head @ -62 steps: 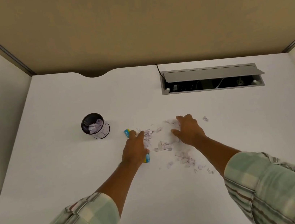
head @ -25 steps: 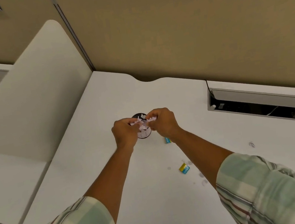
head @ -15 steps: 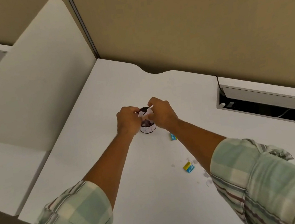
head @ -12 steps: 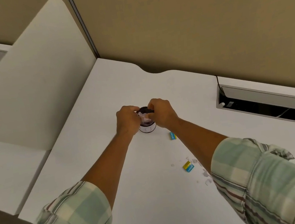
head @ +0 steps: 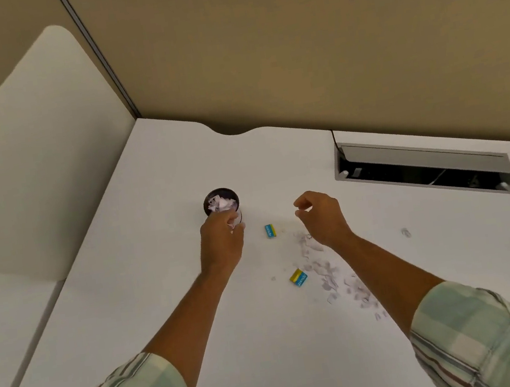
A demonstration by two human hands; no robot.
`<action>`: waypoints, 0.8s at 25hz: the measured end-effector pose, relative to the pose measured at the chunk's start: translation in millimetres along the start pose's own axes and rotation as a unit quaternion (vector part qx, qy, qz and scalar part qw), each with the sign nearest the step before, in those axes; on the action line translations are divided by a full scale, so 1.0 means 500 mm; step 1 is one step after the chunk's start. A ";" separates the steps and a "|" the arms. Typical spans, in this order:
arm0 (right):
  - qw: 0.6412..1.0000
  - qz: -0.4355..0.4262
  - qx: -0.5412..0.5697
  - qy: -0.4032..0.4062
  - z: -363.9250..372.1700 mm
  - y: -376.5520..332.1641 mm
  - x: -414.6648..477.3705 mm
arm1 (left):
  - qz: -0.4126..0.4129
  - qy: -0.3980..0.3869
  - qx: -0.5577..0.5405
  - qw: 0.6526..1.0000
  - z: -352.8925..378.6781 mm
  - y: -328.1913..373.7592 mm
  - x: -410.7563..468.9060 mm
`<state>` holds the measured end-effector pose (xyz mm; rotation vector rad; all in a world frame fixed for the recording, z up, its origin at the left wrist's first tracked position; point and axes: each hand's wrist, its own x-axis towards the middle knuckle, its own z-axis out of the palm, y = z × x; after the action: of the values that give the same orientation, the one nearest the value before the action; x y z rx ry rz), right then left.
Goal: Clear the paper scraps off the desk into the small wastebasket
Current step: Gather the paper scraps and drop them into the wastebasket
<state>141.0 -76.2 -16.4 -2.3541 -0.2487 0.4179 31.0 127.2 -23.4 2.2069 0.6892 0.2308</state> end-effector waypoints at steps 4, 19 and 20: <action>0.996 0.077 -0.028 0.035 -0.109 0.170 -0.120 | -0.034 -0.074 0.007 0.997 0.057 -0.017 -0.079; 0.935 0.347 -0.051 0.053 -0.105 0.426 -0.433 | -0.048 -0.245 0.169 0.954 0.198 0.033 -0.124; 0.938 0.340 -0.045 0.043 -0.095 0.419 -0.427 | -0.043 -0.260 0.198 0.944 0.205 0.040 -0.117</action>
<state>-27.6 -319.9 -79.8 -2.4914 0.6232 0.6298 28.4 18.5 -73.8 2.4532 0.5612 -0.5670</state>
